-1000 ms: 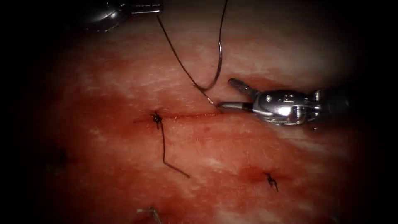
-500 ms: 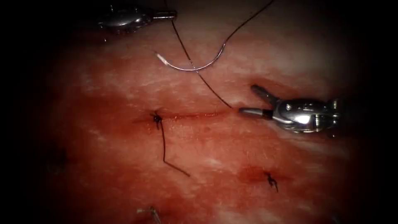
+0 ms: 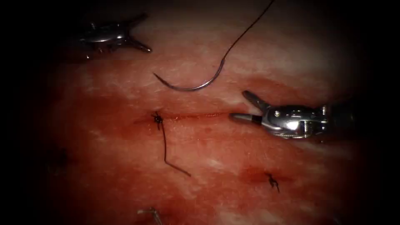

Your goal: Wound Closure

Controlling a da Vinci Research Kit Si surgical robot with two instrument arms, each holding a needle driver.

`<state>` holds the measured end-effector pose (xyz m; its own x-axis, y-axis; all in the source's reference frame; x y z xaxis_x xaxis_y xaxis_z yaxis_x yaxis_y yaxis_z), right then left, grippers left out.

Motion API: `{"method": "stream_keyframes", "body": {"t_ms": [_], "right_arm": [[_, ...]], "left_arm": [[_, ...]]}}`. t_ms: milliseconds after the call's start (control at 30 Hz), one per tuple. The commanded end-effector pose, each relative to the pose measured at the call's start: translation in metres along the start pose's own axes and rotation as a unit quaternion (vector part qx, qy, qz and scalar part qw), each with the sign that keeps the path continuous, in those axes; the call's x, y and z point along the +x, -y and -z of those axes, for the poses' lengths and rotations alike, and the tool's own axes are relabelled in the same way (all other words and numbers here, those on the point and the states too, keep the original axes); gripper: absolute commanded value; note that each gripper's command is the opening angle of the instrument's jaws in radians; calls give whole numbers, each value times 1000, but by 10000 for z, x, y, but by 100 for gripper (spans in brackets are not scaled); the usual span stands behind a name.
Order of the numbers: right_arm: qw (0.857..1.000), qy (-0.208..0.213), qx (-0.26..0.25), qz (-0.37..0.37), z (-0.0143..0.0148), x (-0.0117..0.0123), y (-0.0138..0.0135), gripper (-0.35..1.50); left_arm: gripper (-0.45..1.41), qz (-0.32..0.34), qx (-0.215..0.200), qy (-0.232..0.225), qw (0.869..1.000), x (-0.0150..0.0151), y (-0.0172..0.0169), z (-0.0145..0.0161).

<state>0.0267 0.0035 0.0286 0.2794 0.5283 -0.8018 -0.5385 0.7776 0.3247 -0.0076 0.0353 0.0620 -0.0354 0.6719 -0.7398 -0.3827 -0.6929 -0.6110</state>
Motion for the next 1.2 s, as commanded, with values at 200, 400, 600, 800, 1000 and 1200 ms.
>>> {"method": "stream_keyframes", "body": {"t_ms": [200, 400, 600, 800, 1000, 1200], "right_arm": [[1000, 0, 0, 1, -4, -9, 9, 145], [1000, 0, -1, 1, -5, -9, 13, 145], [1000, 0, -1, 1, -3, -9, 16, 145], [1000, 0, -2, 1, -3, -9, 17, 145], [1000, -1, -3, 2, -4, -9, 20, 145], [1000, -1, -4, 2, -6, -10, 22, 143]], "left_arm": [[101, -92, -38, 27, 995, -3, -79, 21], [100, -159, -45, 67, 984, -10, -164, 15], [69, -179, -53, 112, 976, -16, -236, 7], [49, -192, -30, 183, 964, -26, -294, 1], [49, -219, -21, 206, 953, -29, -328, -11], [44, -243, -14, 210, 947, -26, -344, -20]]}}
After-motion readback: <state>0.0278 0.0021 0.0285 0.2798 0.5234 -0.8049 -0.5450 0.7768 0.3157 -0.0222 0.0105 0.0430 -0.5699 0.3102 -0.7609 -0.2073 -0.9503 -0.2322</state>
